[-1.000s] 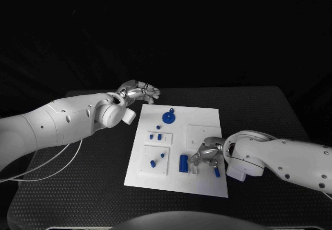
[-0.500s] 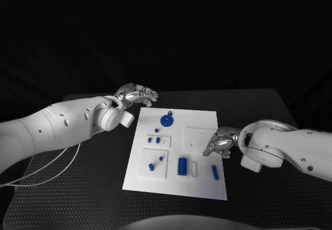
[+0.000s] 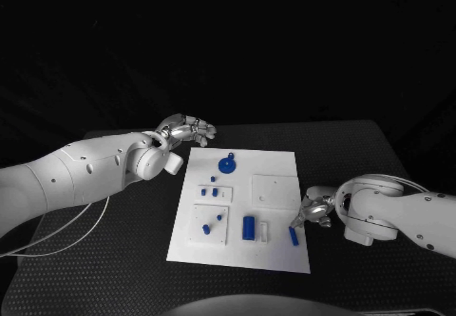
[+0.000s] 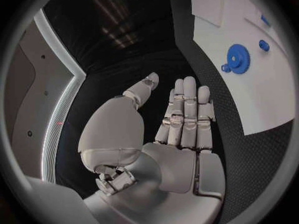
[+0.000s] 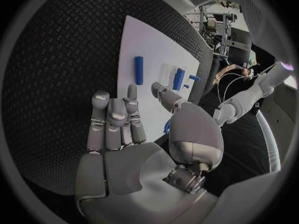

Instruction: Assemble the parts on the task board

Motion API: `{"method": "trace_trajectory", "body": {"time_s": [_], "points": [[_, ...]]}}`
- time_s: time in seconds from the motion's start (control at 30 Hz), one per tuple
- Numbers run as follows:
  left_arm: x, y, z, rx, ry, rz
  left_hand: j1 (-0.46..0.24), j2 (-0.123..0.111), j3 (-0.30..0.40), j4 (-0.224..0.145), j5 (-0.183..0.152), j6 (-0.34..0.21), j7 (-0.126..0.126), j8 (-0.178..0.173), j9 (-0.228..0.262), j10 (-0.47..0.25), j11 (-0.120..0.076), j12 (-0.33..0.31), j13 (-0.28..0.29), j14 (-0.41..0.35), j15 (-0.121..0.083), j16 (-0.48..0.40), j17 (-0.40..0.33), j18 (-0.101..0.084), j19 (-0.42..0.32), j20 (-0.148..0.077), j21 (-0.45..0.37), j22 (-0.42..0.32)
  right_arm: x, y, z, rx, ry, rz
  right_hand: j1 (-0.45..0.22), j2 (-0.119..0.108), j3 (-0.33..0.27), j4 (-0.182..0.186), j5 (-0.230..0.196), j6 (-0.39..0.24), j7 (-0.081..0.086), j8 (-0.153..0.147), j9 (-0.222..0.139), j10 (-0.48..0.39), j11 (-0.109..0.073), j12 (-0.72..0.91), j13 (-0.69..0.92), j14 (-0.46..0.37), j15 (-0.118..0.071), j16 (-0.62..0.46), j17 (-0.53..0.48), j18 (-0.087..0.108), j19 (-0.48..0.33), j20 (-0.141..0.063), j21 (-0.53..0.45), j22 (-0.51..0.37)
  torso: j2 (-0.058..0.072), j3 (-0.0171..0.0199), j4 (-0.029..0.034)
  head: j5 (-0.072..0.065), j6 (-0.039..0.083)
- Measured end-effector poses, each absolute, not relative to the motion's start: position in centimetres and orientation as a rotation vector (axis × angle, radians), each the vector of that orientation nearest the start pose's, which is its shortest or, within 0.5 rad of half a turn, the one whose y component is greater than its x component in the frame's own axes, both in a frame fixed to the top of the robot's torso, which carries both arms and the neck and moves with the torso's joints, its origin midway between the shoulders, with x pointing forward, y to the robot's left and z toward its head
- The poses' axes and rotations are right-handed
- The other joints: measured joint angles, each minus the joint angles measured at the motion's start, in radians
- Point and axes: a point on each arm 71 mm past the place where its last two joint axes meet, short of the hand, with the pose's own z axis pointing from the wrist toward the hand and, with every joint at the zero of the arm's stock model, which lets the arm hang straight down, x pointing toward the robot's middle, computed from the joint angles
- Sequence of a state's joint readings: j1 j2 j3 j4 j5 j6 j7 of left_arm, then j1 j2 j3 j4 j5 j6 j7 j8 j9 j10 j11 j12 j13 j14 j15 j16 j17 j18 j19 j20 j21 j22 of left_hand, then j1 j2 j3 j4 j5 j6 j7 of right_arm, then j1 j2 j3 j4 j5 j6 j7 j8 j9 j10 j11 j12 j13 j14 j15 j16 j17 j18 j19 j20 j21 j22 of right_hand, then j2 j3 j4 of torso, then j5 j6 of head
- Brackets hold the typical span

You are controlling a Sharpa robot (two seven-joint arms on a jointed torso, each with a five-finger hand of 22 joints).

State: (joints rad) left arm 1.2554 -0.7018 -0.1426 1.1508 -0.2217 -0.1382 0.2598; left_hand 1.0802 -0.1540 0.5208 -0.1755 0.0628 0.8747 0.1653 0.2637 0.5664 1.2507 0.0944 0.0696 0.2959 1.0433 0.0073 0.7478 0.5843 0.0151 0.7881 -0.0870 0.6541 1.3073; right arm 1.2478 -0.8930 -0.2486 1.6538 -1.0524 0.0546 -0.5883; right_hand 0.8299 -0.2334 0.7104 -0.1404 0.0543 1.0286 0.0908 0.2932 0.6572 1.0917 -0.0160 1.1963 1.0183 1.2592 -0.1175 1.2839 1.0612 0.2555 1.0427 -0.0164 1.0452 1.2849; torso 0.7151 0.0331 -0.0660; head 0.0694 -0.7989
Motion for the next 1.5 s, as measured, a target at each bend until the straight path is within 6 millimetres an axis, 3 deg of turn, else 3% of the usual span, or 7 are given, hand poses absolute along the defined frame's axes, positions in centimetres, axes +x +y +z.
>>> {"method": "trace_trajectory", "body": {"time_s": [0.83,0.9,0.93,1.03,1.2,1.37,1.5], "points": [[54.4,24.5,-21.1,-0.914,1.661,-1.282,0.000,0.000,0.000,0.000,0.000,0.000,0.000,0.000,0.000,0.000,0.000,0.000,0.000,0.000,0.000,0.000,0.002,0.000,0.000,0.000,0.000,0.001,41.1,-20.8,-28.9,0.017,2.434,0.241,-0.024,-0.009,-0.007,0.023,0.000,0.022,-0.010,0.021,0.015,0.015,-0.004,-0.002,0.003,0.006,-0.005,0.005,-0.002,-0.009,0.004,-0.004,0.004,0.000,0.002,-0.0014,0.0031,-0.001,-0.014],[54.4,24.5,-21.1,-0.914,1.661,-1.282,0.000,0.000,0.000,0.000,0.000,0.000,0.000,0.000,0.000,0.000,0.000,0.000,0.000,0.000,0.000,0.000,0.002,0.000,0.000,0.000,0.000,0.001,41.0,-20.5,-29.0,-0.004,2.424,0.235,-0.024,-0.009,-0.007,0.023,0.000,0.022,-0.010,0.035,0.016,0.015,-0.003,-0.002,0.003,0.006,-0.005,0.005,-0.002,-0.009,0.005,-0.004,0.004,0.000,0.002,-0.0015,0.0031,0.000,-0.015],[54.4,24.5,-21.1,-0.914,1.661,-1.282,0.000,0.000,0.000,0.000,0.000,0.000,0.000,0.000,0.000,0.000,0.000,0.000,0.000,0.000,0.000,0.000,0.002,0.000,0.000,0.000,0.000,0.001,41.0,-20.4,-29.0,-0.014,2.418,0.232,-0.024,-0.009,-0.006,0.024,0.000,0.022,-0.010,0.062,0.015,0.015,-0.004,-0.002,0.003,0.006,-0.005,0.006,-0.002,-0.010,0.006,-0.006,0.004,0.000,0.002,-0.0015,0.0031,0.000,-0.015],[54.4,24.5,-21.1,-0.914,1.661,-1.282,0.000,0.000,-0.002,0.002,0.000,0.000,0.000,0.000,0.000,0.000,0.000,0.000,0.000,0.000,0.000,0.000,0.003,0.000,0.000,0.000,0.000,0.000,40.9,-19.6,-29.1,-0.055,2.402,0.235,-0.023,-0.008,-0.004,0.026,0.000,0.022,-0.010,0.067,0.017,0.015,-0.008,-0.002,0.004,0.006,-0.004,0.009,-0.003,-0.014,0.010,-0.009,0.004,0.000,0.001,-0.0015,0.0031,0.001,-0.017],[54.4,24.6,-21.1,-0.914,1.662,-1.282,0.000,0.000,-0.002,0.002,0.000,0.000,0.000,0.000,0.000,0.000,0.000,0.000,0.000,0.000,0.000,0.000,0.003,0.000,0.000,0.000,0.000,0.000,40.6,-19.0,-29.1,-0.123,2.370,0.227,0.025,0.002,0.024,-0.002,0.000,0.022,-0.010,0.082,0.024,0.017,-0.009,-0.002,0.004,0.009,-0.008,0.009,-0.005,-0.012,0.010,-0.009,0.008,0.000,0.001,-0.0015,0.0031,0.002,-0.020],[54.4,24.6,-21.1,-0.914,1.662,-1.281,0.000,0.000,-0.002,0.002,0.000,0.000,0.001,0.000,0.000,0.000,0.000,0.000,0.000,0.000,0.000,0.000,0.003,0.000,0.000,0.000,0.000,0.000,40.3,-18.5,-29.2,-0.178,2.341,0.207,0.054,0.014,0.037,-0.029,0.000,0.023,-0.010,0.128,0.023,0.017,-0.009,-0.002,0.004,0.010,-0.007,0.009,-0.006,-0.011,0.013,-0.012,0.008,0.000,0.001,-0.0021,0.0030,0.002,-0.023],[54.4,24.6,-21.1,-0.913,1.664,-1.283,0.000,0.000,-0.002,0.002,0.000,0.000,0.001,0.000,0.000,0.000,0.000,0.000,0.000,0.000,0.000,0.000,0.003,0.000,0.000,0.000,0.000,0.000,40.2,-18.2,-29.3,-0.209,2.324,0.195,0.075,0.027,0.037,-0.058,0.000,0.027,-0.012,0.132,0.024,0.017,-0.009,-0.003,0.004,0.011,-0.007,0.009,-0.009,-0.011,0.015,-0.011,0.008,0.000,0.000,-0.0027,0.0025,0.002,-0.024]]}}
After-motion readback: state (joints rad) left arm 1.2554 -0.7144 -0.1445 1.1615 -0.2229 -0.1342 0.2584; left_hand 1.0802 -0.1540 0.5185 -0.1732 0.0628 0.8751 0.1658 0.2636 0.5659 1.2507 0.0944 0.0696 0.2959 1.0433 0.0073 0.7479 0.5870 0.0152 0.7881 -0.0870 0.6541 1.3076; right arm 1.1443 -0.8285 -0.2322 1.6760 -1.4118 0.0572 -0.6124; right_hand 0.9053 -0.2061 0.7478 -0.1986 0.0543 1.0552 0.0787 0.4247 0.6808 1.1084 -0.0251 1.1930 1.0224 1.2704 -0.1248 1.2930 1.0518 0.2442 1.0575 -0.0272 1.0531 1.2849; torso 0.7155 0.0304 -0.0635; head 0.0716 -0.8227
